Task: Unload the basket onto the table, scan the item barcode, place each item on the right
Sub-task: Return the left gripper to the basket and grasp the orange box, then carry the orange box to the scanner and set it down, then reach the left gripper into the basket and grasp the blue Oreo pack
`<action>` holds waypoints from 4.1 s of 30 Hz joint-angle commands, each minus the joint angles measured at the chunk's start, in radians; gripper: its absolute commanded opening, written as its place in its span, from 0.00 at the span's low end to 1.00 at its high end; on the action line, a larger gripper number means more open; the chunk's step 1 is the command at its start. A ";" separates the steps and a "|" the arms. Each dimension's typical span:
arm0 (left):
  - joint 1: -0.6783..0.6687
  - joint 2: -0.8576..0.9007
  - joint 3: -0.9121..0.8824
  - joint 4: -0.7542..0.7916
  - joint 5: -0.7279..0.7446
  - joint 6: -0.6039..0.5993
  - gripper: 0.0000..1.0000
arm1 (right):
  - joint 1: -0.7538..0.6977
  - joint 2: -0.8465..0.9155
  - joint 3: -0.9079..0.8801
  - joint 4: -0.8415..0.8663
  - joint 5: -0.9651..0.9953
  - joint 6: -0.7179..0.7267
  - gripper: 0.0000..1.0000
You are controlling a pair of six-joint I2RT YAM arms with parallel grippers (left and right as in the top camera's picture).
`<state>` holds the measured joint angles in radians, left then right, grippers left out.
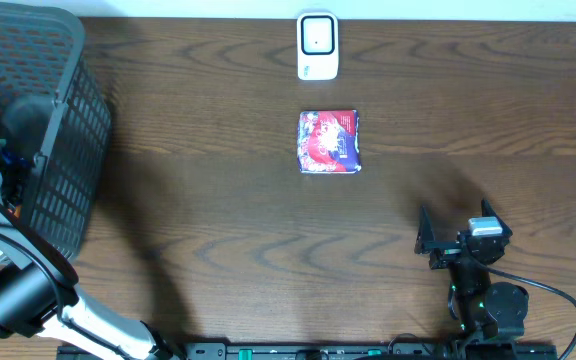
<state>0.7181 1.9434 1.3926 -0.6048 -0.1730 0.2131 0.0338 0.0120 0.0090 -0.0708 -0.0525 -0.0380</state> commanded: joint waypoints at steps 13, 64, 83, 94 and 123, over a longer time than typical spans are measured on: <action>-0.008 -0.483 0.018 0.165 0.751 -0.378 0.07 | -0.008 -0.006 -0.003 -0.002 -0.002 -0.012 0.99; -1.182 0.050 0.018 0.207 0.325 -0.841 0.39 | -0.008 -0.006 -0.003 -0.002 -0.002 -0.012 0.99; -1.013 -0.308 0.053 0.262 0.260 -0.555 0.41 | -0.008 -0.006 -0.003 -0.002 -0.003 -0.012 0.99; -0.678 -0.614 0.053 0.260 -0.093 -0.286 0.69 | -0.008 -0.006 -0.003 -0.002 -0.002 -0.012 0.99; -0.026 -0.127 -0.045 0.136 -0.019 0.251 0.81 | -0.008 -0.006 -0.003 -0.002 -0.003 -0.012 0.99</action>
<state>0.6605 1.7645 1.3502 -0.4854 -0.2974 0.4156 0.0338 0.0120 0.0090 -0.0711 -0.0525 -0.0380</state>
